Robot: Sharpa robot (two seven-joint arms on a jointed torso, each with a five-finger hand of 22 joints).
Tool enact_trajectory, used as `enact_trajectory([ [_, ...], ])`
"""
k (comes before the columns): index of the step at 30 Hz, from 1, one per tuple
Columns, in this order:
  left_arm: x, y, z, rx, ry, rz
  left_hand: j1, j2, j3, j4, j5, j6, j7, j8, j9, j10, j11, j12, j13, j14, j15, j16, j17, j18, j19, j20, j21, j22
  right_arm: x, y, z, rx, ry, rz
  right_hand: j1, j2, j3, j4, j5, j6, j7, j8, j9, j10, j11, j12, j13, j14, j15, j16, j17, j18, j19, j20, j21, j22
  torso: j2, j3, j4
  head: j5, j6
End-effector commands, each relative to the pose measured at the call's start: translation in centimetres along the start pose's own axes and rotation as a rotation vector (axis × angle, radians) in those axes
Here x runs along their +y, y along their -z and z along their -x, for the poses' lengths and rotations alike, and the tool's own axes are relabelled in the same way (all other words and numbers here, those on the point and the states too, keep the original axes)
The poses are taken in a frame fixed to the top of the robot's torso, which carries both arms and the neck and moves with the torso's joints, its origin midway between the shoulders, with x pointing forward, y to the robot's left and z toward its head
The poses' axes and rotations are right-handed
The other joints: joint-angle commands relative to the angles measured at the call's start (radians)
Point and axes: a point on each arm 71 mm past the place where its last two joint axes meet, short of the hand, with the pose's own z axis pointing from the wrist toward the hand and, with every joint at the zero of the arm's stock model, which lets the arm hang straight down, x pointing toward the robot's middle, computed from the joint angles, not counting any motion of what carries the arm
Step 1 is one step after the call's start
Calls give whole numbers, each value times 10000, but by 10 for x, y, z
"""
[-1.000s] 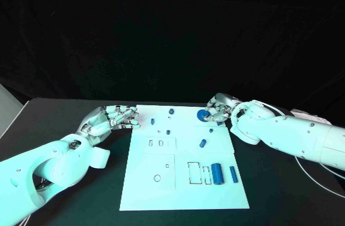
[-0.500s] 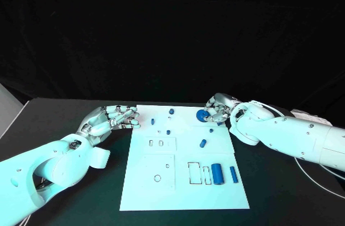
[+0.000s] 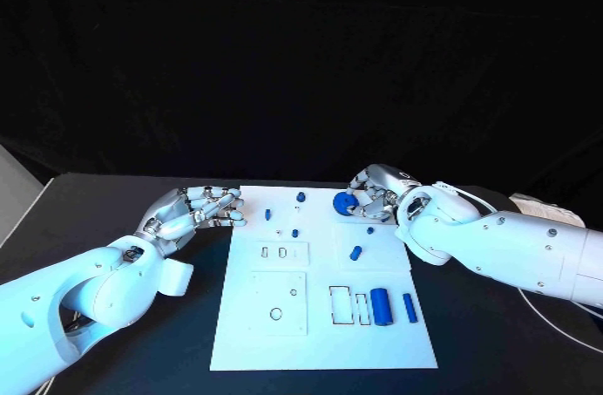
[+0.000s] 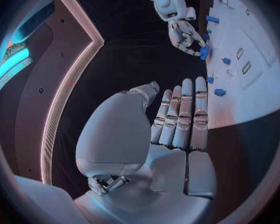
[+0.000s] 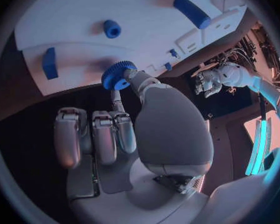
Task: Assemble the parts on the task board
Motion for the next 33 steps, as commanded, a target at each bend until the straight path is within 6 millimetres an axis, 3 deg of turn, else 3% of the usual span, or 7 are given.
enact_trajectory([
  [1, -1, 0, -2, 206, 38, -89, -39, -53, 56, 17, 32, -24, 55, -65, 12, -11, 41, -51, -11, -56, 20, 63, 11, 107, -64, 8, -1, -10, 16, 1, 1, -524, 260, 624, -31, 15, 77, 10, 9, 45, -5, 61, 17, 1023, -78, 34, 2633, 1061, -53, 41, 2633, -203, 614, -61, 41, 1191, 2, 2, -6, 12, 37],
  [5, 0, 0, -2, 205, 41, -88, -39, -53, 56, 17, 32, -24, 55, -65, 12, -11, 41, -51, -11, -56, 20, 63, 11, 107, -64, 8, -1, -10, 33, -2, -5, -539, 319, 1013, -43, -1, 87, 11, -4, 43, -5, 58, 14, 1023, -79, 34, 2633, 1061, -56, 41, 2633, -206, 618, -64, 51, 1205, 6, 8, -11, 25, 67],
  [10, 0, -1, -3, 240, 64, -90, -43, -51, 86, -11, 32, -24, 61, -74, 17, -8, 46, -71, -10, -80, 24, 71, 43, 110, -79, 14, 3, -10, 54, -8, -12, -609, 375, 1408, -59, -19, 102, 14, -42, 43, -8, 54, 11, 1023, -82, 34, 2633, 1061, -59, 41, 2633, -206, 618, -69, 52, 1207, 1, -22, 46, 3, 67],
  [15, 0, -1, -4, 251, 74, -90, -43, -51, 86, -11, 32, -24, 61, -74, 17, -8, 46, -71, -10, -80, 24, 71, 43, 110, -79, 14, 3, -10, 68, -16, -20, -659, 452, 1576, -59, -19, 102, 14, -42, 43, -8, 54, 11, 1023, -82, 34, 2633, 1061, -59, 41, 2633, -206, 618, -69, 52, 1207, 28, -20, 22, 36, 72],
  [33, 0, -2, -6, 333, 111, -87, -43, -51, 86, -11, 32, -24, 61, -74, 17, -8, 46, -71, -10, -80, 24, 71, 43, 110, -79, 14, 3, -10, 81, -30, -41, -360, 615, 1664, -74, -27, 144, 15, -84, 23, -7, 38, 1, 1023, -84, 34, 2633, 1061, -61, 41, 2633, -206, 616, -75, 50, 1205, 9, -38, 28, 64, -25],
])
